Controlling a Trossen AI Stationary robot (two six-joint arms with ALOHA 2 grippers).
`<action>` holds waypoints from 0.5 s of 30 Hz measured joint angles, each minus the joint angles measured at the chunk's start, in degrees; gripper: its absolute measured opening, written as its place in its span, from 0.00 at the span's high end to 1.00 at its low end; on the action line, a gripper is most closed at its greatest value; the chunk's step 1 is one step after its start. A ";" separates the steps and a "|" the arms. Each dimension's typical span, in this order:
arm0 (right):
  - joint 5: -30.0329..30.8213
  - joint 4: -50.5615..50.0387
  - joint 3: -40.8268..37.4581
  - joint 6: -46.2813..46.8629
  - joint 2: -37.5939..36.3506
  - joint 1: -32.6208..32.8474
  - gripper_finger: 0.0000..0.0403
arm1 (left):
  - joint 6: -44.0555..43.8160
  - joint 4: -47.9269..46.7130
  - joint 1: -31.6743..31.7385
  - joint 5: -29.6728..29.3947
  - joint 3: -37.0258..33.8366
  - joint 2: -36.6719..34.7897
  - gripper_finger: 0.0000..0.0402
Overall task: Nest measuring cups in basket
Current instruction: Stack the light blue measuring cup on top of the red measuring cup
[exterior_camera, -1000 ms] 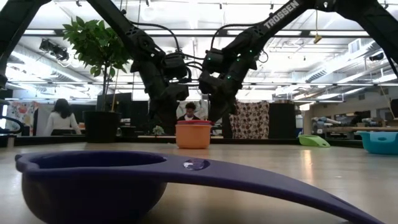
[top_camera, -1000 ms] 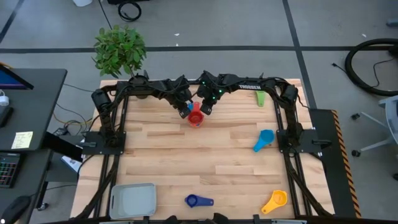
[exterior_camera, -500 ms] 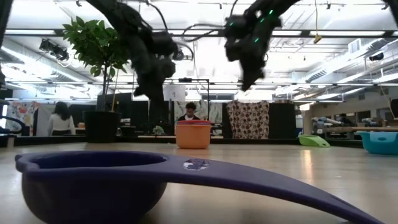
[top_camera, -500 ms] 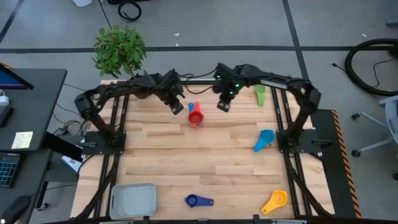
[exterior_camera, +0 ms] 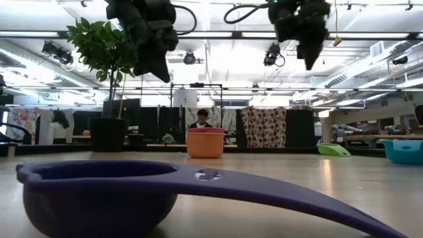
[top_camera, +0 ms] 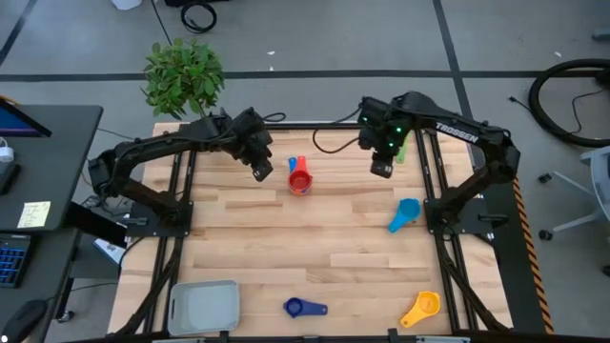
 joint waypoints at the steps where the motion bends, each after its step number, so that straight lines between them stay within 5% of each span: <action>1: 0.02 -1.10 0.00 -0.15 -0.18 0.17 0.83 | -0.23 -0.03 -0.46 -0.13 0.00 0.01 0.98; 10: -3.56 -4.63 -1.17 -0.59 -0.37 3.83 0.62 | -1.40 0.01 -4.01 -0.20 0.00 0.14 0.98; 15: -8.26 -4.63 -3.95 -4.06 -0.84 7.70 0.58 | -1.34 0.05 -4.96 -0.21 0.00 0.16 0.98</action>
